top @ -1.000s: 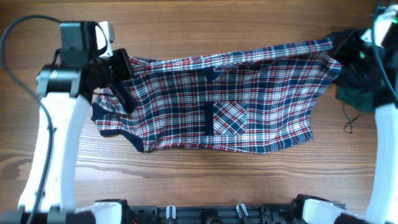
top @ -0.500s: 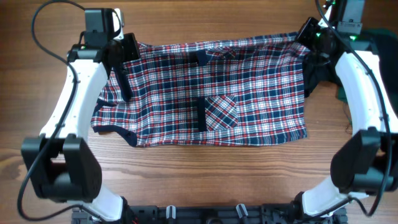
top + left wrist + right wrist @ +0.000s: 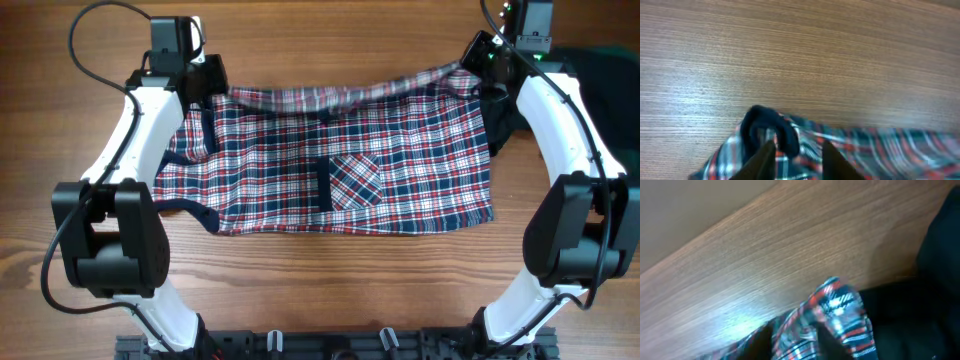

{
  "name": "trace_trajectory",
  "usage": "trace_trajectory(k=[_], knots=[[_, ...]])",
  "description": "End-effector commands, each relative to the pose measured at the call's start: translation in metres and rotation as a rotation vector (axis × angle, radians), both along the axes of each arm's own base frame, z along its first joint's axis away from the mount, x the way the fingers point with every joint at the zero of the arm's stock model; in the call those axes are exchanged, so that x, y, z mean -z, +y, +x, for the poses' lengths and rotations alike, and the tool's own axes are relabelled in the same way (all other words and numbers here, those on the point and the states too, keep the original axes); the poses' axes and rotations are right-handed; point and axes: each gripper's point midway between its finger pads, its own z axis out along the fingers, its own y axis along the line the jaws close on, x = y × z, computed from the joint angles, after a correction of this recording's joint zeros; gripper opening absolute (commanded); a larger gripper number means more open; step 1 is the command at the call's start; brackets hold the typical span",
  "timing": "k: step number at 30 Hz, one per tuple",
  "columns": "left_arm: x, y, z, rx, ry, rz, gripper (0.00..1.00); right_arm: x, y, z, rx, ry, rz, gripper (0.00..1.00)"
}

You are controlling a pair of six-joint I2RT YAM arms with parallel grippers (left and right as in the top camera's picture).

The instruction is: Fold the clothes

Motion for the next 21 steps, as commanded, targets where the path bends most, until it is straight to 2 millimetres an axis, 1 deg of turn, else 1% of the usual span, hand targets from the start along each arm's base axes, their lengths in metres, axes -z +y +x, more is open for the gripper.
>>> trace_trajectory(k=[1, 2, 3, 4, 5, 6, 8, 9, 10, 11, 12, 13, 14, 16, 17, 18, 19, 21], knots=[[-0.006, 0.006, 0.008, 0.0, -0.029, 0.028, 0.38, 0.002, -0.009, 0.004, 0.028, -0.003, -0.045, 0.52], [-0.008, 0.006, 0.009, 0.0, -0.037, 0.028, 0.41, 0.001, -0.01, 0.005, 0.019, -0.007, -0.059, 0.71], [-0.009, 0.006, 0.011, 0.0, -0.046, 0.027, 0.42, 0.0, -0.011, 0.006, 0.019, -0.014, -0.071, 0.86], [-0.011, 0.006, 0.013, 0.0, -0.059, 0.027, 0.46, -0.003, -0.014, 0.008, 0.014, -0.022, -0.097, 0.94], [-0.013, 0.006, 0.014, 0.0, -0.066, 0.027, 0.48, -0.009, -0.019, 0.008, 0.022, -0.029, -0.12, 0.98], [-0.013, 0.006, 0.014, 0.0, -0.067, 0.027, 0.49, -0.017, -0.023, 0.006, 0.022, -0.034, -0.137, 0.98], [-0.013, 0.006, 0.013, 0.0, -0.063, 0.027, 0.5, -0.032, -0.041, -0.001, 0.074, -0.029, -0.171, 0.98], [-0.012, 0.006, 0.012, 0.0, -0.057, 0.027, 0.51, -0.039, -0.057, -0.008, 0.115, -0.019, -0.192, 0.95], [-0.012, 0.006, 0.011, 0.0, -0.053, 0.027, 0.51, -0.04, -0.067, -0.014, 0.133, -0.002, -0.19, 0.83], [-0.011, 0.006, 0.011, 0.0, -0.049, 0.027, 0.51, -0.033, -0.081, -0.025, 0.158, 0.042, -0.182, 0.56], [-0.011, 0.006, 0.01, 0.0, -0.046, 0.027, 0.51, -0.027, -0.089, -0.033, 0.176, 0.076, -0.176, 0.44], [-0.01, 0.006, 0.01, 0.0, -0.045, 0.027, 0.52, -0.016, -0.099, -0.044, 0.197, 0.13, -0.17, 0.34], [-0.01, 0.006, 0.01, 0.0, -0.045, 0.027, 0.51, -0.011, -0.106, -0.05, 0.212, 0.153, -0.165, 0.25], [-0.01, 0.006, 0.01, 0.0, -0.045, 0.027, 0.51, -0.002, -0.114, -0.058, 0.231, 0.181, -0.136, 0.14], [-0.01, 0.006, 0.01, 0.0, -0.044, 0.027, 0.51, 0.003, -0.112, -0.059, 0.204, 0.184, -0.102, 0.06], [-0.01, 0.006, 0.009, 0.0, -0.042, 0.026, 0.5, 0.008, -0.108, -0.057, 0.156, 0.18, -0.074, 0.04], [-0.01, 0.006, 0.009, 0.002, -0.042, 0.024, 0.5, 0.012, -0.103, -0.055, 0.116, 0.179, -0.06, 0.04], [-0.01, 0.006, 0.01, 0.002, -0.043, 0.024, 0.48, 0.028, -0.088, -0.048, 0.018, 0.186, -0.022, 0.04]])
